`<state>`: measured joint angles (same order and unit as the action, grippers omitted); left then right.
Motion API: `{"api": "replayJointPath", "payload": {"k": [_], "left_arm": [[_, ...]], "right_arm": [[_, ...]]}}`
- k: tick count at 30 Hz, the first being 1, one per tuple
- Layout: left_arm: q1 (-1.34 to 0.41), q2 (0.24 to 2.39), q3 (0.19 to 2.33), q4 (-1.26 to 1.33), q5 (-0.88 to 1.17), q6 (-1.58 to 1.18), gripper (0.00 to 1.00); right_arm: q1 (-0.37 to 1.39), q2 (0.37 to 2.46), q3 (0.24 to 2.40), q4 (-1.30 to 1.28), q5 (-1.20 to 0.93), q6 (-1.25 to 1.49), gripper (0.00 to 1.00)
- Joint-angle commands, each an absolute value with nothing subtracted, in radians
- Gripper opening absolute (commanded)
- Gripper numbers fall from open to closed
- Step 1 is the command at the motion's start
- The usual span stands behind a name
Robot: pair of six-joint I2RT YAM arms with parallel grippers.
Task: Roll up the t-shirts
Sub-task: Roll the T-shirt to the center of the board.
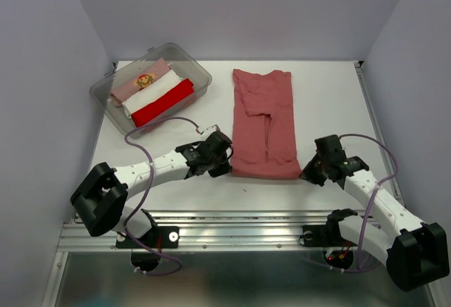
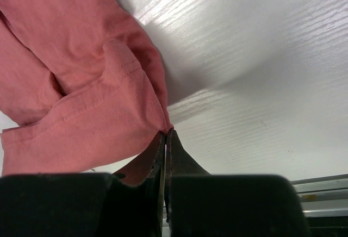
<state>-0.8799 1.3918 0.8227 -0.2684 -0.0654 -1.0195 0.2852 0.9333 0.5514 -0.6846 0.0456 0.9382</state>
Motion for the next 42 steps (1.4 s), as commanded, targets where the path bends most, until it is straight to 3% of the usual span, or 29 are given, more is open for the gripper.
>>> {"api": "replayJointPath", "payload": {"k": [1, 9, 10, 14, 20, 21, 23, 25, 26, 27, 42], "left_arm": [[-0.867, 1.413, 0.876, -0.304, -0.11, -1.003, 0.0], [-0.867, 1.427, 0.821, -0.249, -0.045, -0.985, 0.0], [-0.867, 1.427, 0.809, -0.247, -0.038, -0.985, 0.0], [-0.87, 1.433, 0.795, -0.233, -0.028, -0.979, 0.0], [-0.873, 1.462, 0.798, -0.229, -0.018, -0.976, 0.0], [-0.873, 1.463, 0.798, -0.23, -0.017, -0.977, 0.0], [-0.874, 1.466, 0.799, -0.226, -0.017, -0.979, 0.0], [-0.876, 1.47, 0.801, -0.226, -0.017, -0.98, 0.0], [-0.876, 1.47, 0.801, -0.225, -0.017, -0.98, 0.0], [-0.876, 1.471, 0.801, -0.225, -0.017, -0.982, 0.0], [-0.876, 1.476, 0.808, -0.233, -0.023, -0.979, 0.0]], "right_arm": [[0.291, 0.974, 0.612, -0.709, 0.094, 0.934, 0.01], [0.291, 0.919, 0.543, -0.712, 0.041, 0.919, 0.01], [0.291, 0.91, 0.534, -0.71, 0.031, 0.92, 0.03], [0.291, 0.893, 0.552, -0.71, 0.052, 0.913, 0.31], [0.291, 0.929, 0.624, -0.696, 0.086, 0.888, 0.36], [0.291, 0.951, 0.627, -0.675, 0.089, 0.884, 0.35], [0.291, 0.975, 0.629, -0.641, 0.081, 0.876, 0.26], [0.291, 1.026, 0.627, -0.579, 0.069, 0.871, 0.14], [0.291, 1.046, 0.635, -0.548, 0.063, 0.87, 0.03], [0.291, 1.086, 0.64, -0.532, 0.055, 0.865, 0.01], [0.291, 1.365, 0.634, -0.39, 0.133, 0.845, 0.01]]}}
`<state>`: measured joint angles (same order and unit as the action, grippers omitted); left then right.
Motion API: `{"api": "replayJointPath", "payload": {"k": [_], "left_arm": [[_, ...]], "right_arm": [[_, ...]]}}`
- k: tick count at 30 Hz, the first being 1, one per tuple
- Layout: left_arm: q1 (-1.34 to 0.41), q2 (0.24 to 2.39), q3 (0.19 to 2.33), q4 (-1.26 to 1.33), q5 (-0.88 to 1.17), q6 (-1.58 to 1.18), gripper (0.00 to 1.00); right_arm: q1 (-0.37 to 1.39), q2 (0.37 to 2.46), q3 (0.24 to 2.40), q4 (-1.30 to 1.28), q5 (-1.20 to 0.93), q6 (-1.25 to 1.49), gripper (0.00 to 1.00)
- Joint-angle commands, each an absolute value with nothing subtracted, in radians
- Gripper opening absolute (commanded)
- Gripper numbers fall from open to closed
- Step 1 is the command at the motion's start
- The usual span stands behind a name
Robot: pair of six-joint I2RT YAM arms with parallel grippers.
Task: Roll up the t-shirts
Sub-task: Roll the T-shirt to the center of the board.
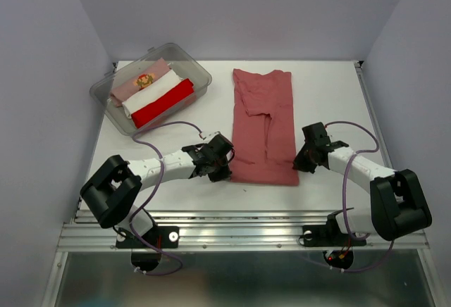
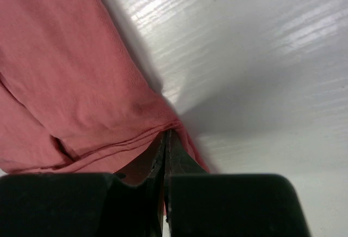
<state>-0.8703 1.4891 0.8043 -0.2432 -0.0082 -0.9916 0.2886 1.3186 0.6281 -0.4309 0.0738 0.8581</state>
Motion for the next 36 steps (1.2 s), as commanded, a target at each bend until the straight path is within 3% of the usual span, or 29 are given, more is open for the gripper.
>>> {"api": "replayJointPath", "payload": {"k": [1, 12, 14, 15, 18, 25, 36], "left_arm": [[-0.876, 1.471, 0.807, -0.236, -0.026, -0.98, 0.0], [-0.877, 1.463, 0.807, -0.235, -0.028, -0.986, 0.0], [-0.876, 1.463, 0.807, -0.232, -0.029, -0.986, 0.0], [-0.877, 1.465, 0.807, -0.232, -0.031, -0.986, 0.0], [-0.876, 1.462, 0.801, -0.23, -0.032, -0.989, 0.0], [-0.876, 1.457, 0.795, -0.224, -0.032, -0.991, 0.0], [-0.876, 1.456, 0.788, -0.216, -0.029, -0.994, 0.0]], "right_arm": [[0.291, 1.361, 0.629, -0.39, 0.13, 0.847, 0.01], [0.291, 1.092, 0.68, -0.56, 0.138, 0.853, 0.02], [0.291, 1.075, 0.628, -0.566, 0.095, 0.883, 0.12], [0.291, 1.048, 0.602, -0.566, 0.084, 0.899, 0.23], [0.291, 0.982, 0.497, -0.552, 0.029, 0.962, 0.31], [0.291, 0.894, 0.416, -0.518, -0.078, 0.944, 0.31], [0.291, 0.954, 0.38, -0.474, -0.089, 0.91, 0.3]]}}
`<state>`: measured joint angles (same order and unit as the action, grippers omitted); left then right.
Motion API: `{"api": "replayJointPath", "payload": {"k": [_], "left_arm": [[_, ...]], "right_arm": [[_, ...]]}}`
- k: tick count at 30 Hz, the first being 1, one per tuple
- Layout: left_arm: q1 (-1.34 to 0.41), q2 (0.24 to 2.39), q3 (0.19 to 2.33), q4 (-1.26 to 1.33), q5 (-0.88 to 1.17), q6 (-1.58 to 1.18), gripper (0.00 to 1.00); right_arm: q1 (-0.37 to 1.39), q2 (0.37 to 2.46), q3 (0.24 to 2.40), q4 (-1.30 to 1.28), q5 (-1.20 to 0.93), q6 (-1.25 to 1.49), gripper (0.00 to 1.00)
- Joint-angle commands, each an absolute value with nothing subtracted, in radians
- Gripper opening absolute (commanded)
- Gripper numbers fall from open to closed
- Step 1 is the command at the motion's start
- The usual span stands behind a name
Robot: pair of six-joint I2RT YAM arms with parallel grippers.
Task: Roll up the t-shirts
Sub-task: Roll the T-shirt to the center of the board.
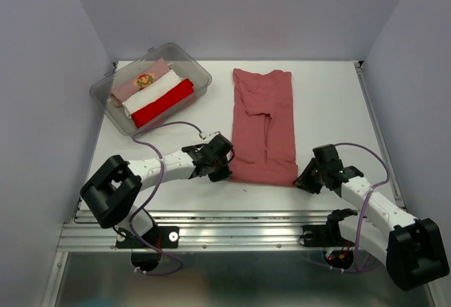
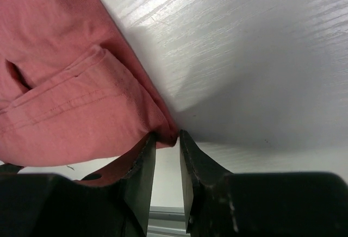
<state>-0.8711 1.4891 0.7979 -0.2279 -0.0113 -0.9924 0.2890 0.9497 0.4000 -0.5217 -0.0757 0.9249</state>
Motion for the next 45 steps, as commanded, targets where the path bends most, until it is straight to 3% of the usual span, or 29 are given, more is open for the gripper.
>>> {"api": "replayJointPath", "payload": {"k": [1, 5, 8, 9, 16, 45], "left_arm": [[-0.877, 1.456, 0.788, -0.216, -0.031, -0.996, 0.0], [-0.877, 1.46, 0.785, -0.216, -0.031, -0.999, 0.0], [-0.876, 1.46, 0.787, -0.218, -0.031, -0.996, 0.0], [-0.876, 1.459, 0.788, -0.221, -0.031, -0.996, 0.0], [-0.876, 1.431, 0.813, -0.261, -0.031, -1.017, 0.0], [-0.77, 1.502, 0.939, -0.239, 0.031, -0.959, 0.0]], "right_arm": [[0.291, 0.956, 0.373, -0.468, -0.09, 0.908, 0.3], [0.291, 0.963, 0.35, -0.446, -0.094, 0.914, 0.28], [0.291, 0.956, 0.347, -0.445, -0.087, 0.92, 0.03], [0.291, 0.947, 0.359, -0.46, -0.08, 0.922, 0.01], [0.291, 0.885, 0.452, -0.574, 0.02, 0.919, 0.01], [0.291, 1.085, 0.699, -0.583, 0.132, 0.842, 0.01]]}}
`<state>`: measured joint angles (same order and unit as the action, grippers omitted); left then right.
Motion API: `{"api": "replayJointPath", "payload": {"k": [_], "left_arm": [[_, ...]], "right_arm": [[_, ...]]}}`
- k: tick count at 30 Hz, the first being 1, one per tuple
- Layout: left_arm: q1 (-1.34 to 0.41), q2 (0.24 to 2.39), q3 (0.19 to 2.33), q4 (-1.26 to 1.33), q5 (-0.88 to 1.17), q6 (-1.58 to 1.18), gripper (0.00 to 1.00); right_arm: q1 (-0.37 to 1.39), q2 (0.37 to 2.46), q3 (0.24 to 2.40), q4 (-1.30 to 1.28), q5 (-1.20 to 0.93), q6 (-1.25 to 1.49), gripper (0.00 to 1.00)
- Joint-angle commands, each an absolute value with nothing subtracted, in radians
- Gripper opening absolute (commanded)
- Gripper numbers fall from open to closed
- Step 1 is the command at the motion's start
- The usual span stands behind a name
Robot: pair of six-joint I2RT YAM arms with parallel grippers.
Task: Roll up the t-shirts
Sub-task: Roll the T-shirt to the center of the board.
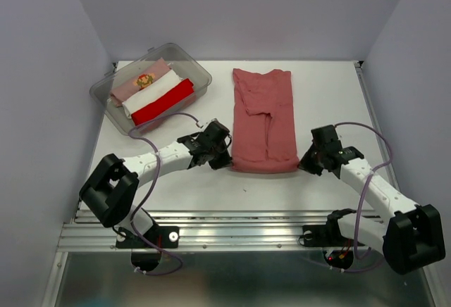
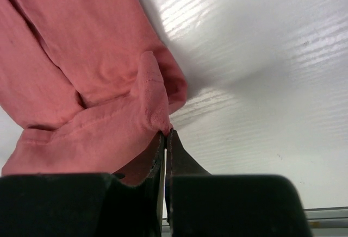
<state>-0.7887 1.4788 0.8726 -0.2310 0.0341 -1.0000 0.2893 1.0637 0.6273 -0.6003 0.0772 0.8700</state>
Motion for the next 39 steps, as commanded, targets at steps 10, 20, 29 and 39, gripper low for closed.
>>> {"api": "replayJointPath", "payload": {"k": [10, 20, 29, 39], "left_arm": [[-0.749, 1.577, 1.015, -0.242, 0.011, -0.934, 0.0], [-0.71, 1.652, 1.072, -0.25, -0.038, -0.916, 0.0], [-0.695, 1.77, 1.207, -0.279, -0.067, -0.841, 0.0], [-0.695, 1.735, 1.281, -0.321, -0.159, -0.796, 0.48]], "right_arm": [[0.291, 1.186, 0.785, -0.561, 0.156, 0.811, 0.01], [0.291, 1.276, 0.839, -0.532, 0.192, 0.778, 0.01], [0.282, 1.416, 0.896, -0.454, 0.195, 0.773, 0.14], [0.282, 1.335, 0.933, -0.462, 0.291, 0.811, 0.56]]}}
